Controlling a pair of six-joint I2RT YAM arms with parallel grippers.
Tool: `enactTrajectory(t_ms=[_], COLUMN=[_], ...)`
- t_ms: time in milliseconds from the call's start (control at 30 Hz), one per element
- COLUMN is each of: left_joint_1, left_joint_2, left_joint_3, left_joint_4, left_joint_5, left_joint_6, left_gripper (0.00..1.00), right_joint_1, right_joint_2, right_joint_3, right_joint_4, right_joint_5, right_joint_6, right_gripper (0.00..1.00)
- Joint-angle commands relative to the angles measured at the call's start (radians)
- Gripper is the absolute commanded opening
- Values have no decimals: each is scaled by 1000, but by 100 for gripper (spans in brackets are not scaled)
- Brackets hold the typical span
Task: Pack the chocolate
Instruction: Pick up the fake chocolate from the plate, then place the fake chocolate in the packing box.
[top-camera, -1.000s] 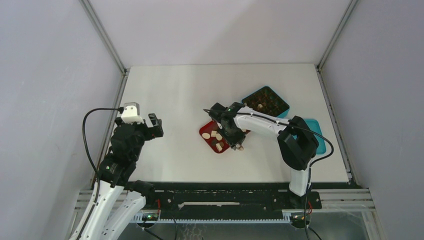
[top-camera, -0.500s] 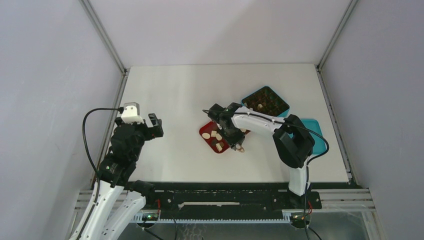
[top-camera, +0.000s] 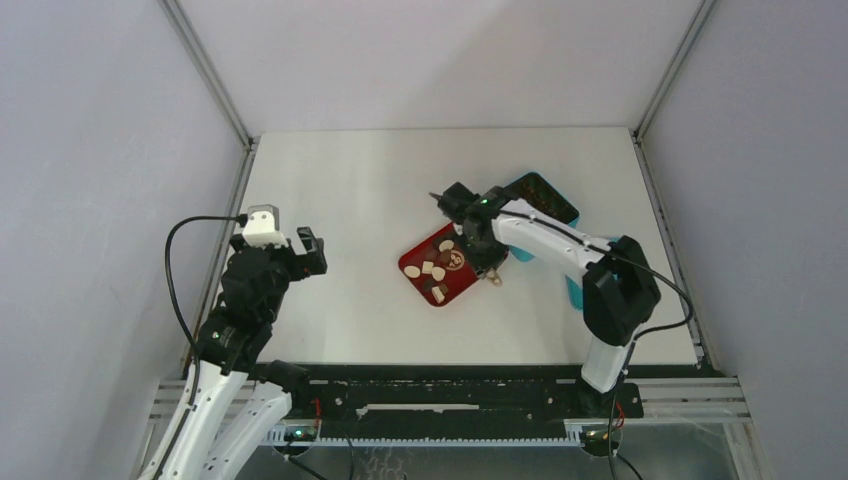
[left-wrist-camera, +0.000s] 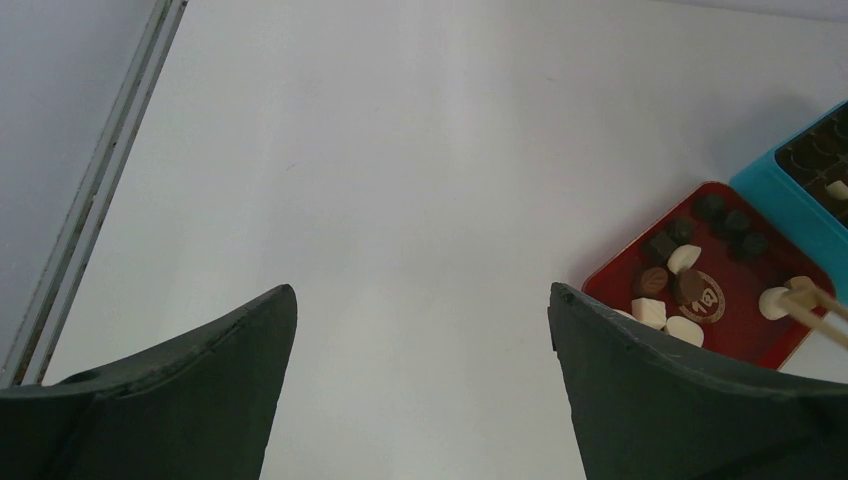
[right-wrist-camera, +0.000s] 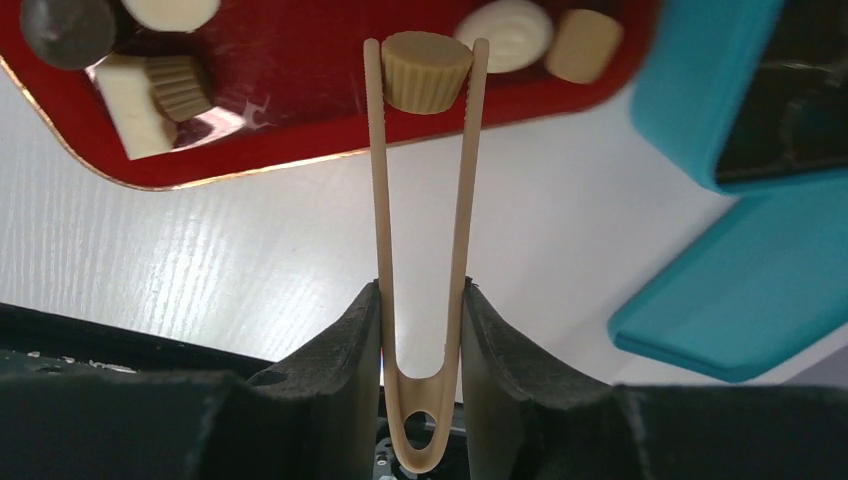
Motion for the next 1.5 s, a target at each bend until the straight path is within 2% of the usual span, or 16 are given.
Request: enactTrajectory(t_ms=[0, 367, 533, 833, 1033, 1233, 1467], left_joint_1=[9, 8, 9, 8, 8, 9, 9], left_joint_2=[-8, -14, -12, -7, -6, -5, -7], left_joint_3=[-15, -16, -16, -17, -18, -18, -18], left_joint_4=[43, 44, 44, 45, 45, 45, 46], left_joint_5=[16, 21, 23, 28, 29, 31, 32], left_joint_6=[3, 3, 2, 3, 3, 3, 3], left_gripper=[100, 100, 100, 100, 100, 100, 100], right_joint_1=[-67, -285, -342, -363, -369, -369, -367], right_joint_2=[-101, -123, -93, -37, -14, -26, -59], right_joint_3=[18, -10, -3, 2, 2, -2, -8], right_joint_4=[-22, 26, 55, 83, 85, 87, 87], right_joint_5=[59, 58, 53, 26, 29, 27, 30], right_joint_6=[8, 22, 13, -3, -2, 0, 5], right_gripper=[20, 21, 23, 28, 34, 42, 43])
